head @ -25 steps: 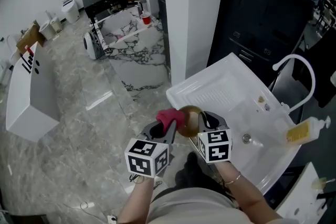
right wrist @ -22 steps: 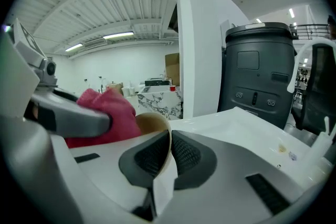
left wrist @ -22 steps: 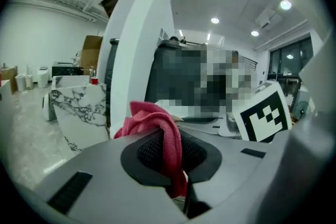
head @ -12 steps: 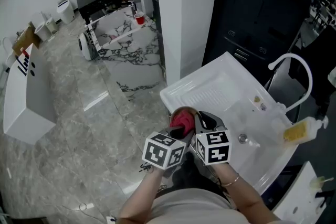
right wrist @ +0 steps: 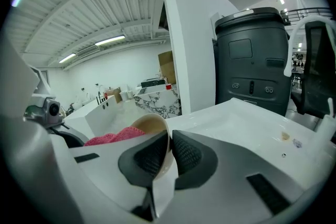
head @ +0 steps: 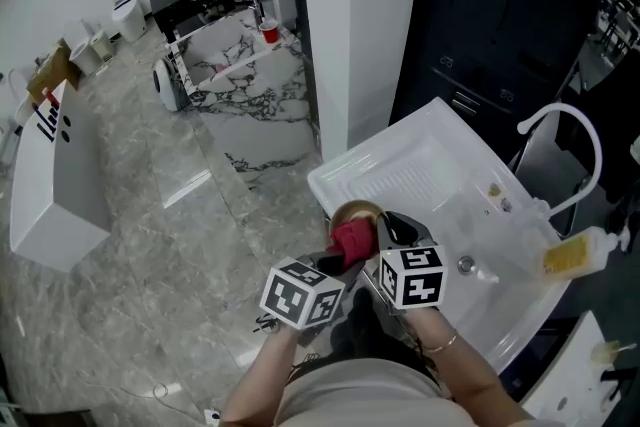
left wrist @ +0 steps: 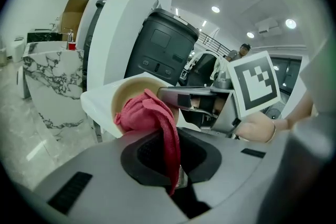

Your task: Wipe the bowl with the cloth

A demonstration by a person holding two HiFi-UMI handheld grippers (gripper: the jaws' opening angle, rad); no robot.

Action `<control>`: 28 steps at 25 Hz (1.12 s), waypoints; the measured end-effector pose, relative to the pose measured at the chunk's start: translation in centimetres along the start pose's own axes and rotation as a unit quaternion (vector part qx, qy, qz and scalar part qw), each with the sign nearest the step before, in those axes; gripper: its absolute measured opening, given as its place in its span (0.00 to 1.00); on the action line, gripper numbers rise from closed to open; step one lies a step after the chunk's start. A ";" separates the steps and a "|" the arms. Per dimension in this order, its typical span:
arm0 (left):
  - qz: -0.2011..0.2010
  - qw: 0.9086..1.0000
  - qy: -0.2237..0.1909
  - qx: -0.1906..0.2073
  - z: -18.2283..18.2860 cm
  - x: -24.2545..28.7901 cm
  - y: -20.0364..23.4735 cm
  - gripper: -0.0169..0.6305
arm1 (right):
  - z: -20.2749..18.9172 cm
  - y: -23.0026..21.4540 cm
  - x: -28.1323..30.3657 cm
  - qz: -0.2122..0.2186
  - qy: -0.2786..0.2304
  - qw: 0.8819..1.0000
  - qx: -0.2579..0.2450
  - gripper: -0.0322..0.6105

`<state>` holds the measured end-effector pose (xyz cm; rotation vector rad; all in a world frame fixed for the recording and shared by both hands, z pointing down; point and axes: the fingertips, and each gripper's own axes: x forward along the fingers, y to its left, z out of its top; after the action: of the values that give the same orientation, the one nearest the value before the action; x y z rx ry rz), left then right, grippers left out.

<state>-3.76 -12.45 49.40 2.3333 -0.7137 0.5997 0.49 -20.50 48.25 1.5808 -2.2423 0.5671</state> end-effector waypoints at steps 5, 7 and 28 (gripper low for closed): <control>0.032 0.999 -0.003 0.000 -0.4 -0.8 1.6 0.09 | -0.4 -0.3 0.3 0.000 0.008 1.000 0.011 0.10; 0.042 0.999 -0.004 0.001 -0.5 -1.1 2.2 0.09 | -0.6 -0.4 0.4 -0.003 0.011 1.000 0.013 0.10; 0.124 0.982 -0.137 -0.037 4.5 -6.4 7.4 0.09 | -1.7 -3.9 0.5 -0.028 0.033 0.997 0.057 0.08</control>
<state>-12.05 -18.22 45.75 2.2995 -1.1463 0.3500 4.05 -21.20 50.46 1.6502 -2.1447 0.7323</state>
